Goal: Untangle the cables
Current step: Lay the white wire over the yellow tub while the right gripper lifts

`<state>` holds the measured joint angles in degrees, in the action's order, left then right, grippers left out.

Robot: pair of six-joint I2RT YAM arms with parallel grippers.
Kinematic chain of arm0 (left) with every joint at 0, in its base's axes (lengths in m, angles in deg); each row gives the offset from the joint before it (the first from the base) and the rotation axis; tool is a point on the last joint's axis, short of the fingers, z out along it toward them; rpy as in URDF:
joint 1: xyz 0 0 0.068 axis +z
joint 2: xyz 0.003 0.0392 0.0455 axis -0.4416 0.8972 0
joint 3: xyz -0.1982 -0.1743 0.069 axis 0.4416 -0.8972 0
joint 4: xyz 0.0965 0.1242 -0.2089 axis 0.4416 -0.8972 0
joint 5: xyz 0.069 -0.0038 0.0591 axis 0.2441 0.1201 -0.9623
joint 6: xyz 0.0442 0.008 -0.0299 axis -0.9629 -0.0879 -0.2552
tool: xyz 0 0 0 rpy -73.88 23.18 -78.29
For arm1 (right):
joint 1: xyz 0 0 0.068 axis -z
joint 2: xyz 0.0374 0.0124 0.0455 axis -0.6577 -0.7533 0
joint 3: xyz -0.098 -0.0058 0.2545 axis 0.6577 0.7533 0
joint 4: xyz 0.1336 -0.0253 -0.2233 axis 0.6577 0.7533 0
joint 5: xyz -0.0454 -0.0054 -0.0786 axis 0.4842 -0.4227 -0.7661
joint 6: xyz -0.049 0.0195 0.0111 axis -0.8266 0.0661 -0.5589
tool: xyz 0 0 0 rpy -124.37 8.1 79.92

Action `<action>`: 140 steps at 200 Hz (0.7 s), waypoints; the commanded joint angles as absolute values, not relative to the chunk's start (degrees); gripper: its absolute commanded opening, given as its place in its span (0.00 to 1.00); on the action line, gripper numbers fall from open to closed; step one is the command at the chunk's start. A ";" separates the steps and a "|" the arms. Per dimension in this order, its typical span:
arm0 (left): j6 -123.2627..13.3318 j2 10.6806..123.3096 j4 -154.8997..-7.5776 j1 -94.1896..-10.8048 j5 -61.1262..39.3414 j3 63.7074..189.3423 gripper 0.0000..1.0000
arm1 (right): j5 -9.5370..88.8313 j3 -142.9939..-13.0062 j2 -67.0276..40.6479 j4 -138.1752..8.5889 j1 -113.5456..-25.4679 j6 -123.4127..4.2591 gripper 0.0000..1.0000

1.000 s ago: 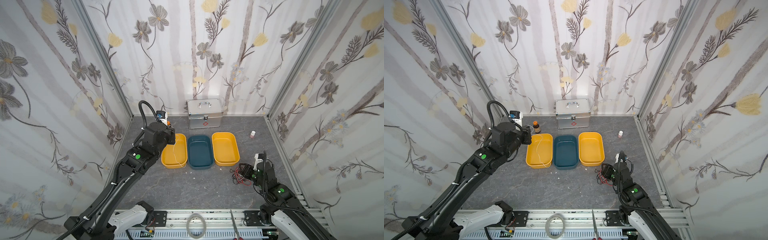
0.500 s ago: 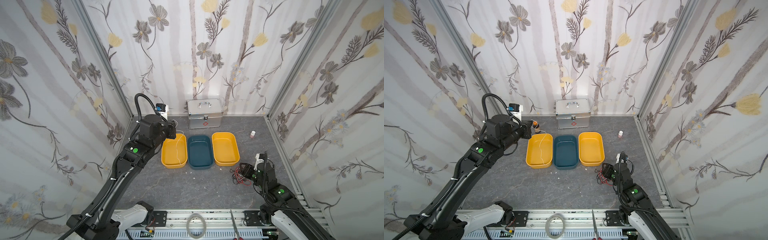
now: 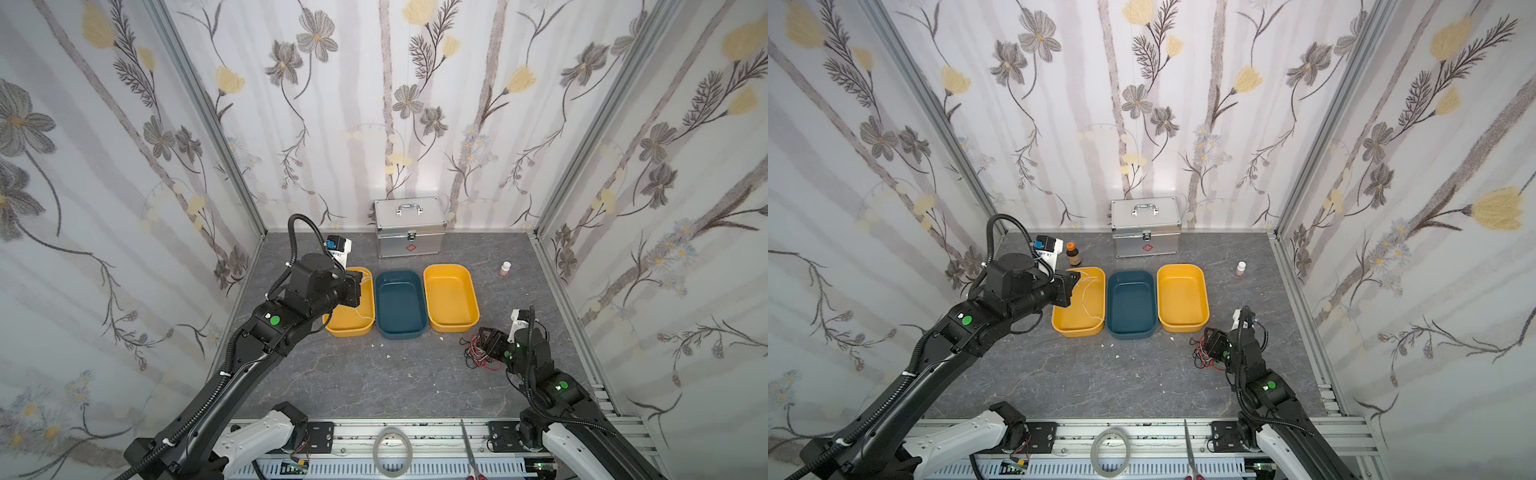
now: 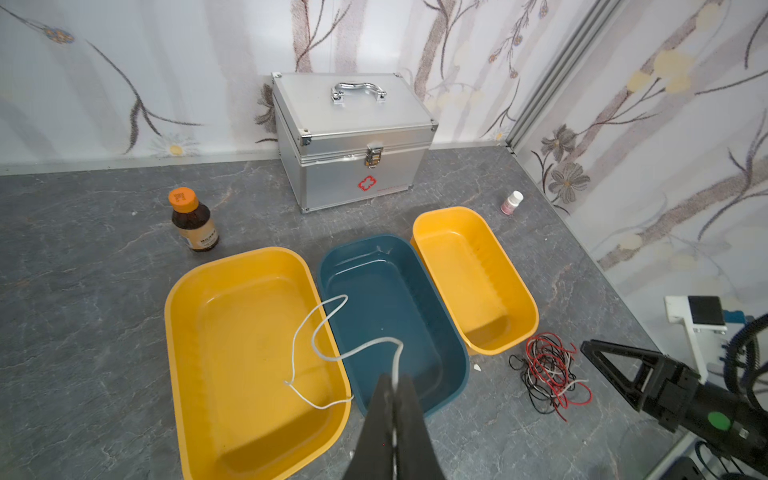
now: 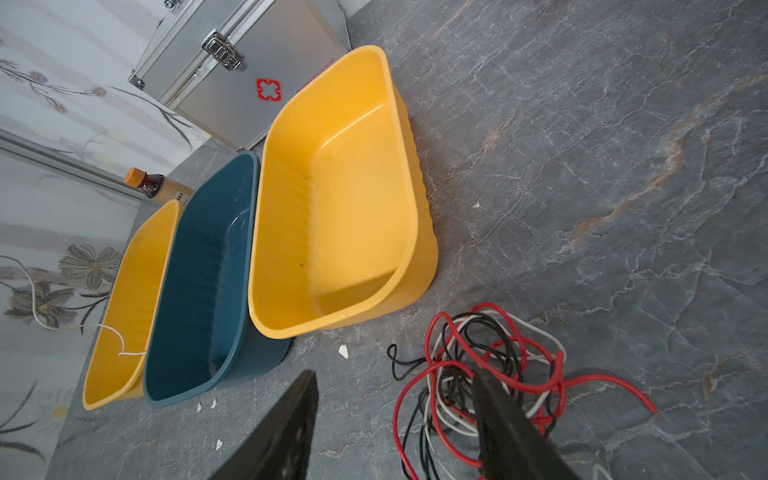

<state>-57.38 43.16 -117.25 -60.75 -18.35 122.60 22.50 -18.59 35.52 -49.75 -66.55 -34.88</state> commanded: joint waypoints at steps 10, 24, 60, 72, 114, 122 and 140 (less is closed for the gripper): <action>-56.57 40.97 -122.86 -64.75 -22.94 120.60 0.00 | 23.88 -18.49 35.50 -52.97 -66.53 -34.59 0.61; -55.36 39.46 -124.10 -66.08 -24.61 118.90 0.00 | 25.40 -18.63 34.60 -53.95 -66.59 -35.46 0.61; -51.94 35.77 -124.35 -67.90 -25.16 114.50 0.00 | 31.58 -20.61 30.06 -57.61 -67.73 -37.80 0.60; -51.24 34.59 -124.48 -68.47 -25.03 113.78 0.00 | 32.67 -21.59 28.69 -59.13 -69.89 -38.61 0.60; -49.52 31.05 -124.24 -68.92 -23.46 112.74 0.00 | 34.61 -24.84 20.84 -69.49 -78.97 -40.59 0.60; -49.52 30.67 -124.28 -68.92 -23.47 112.88 0.00 | 36.04 -25.44 18.51 -72.94 -79.81 -40.96 0.60; -49.52 29.80 -124.34 -68.91 -23.16 113.06 0.00 | 38.13 -27.53 11.87 -80.35 -81.26 -41.70 0.60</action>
<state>-50.58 30.72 -124.51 -68.88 -23.40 112.85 34.09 -25.11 17.60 -66.45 -79.71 -39.89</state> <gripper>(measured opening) 0.050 0.598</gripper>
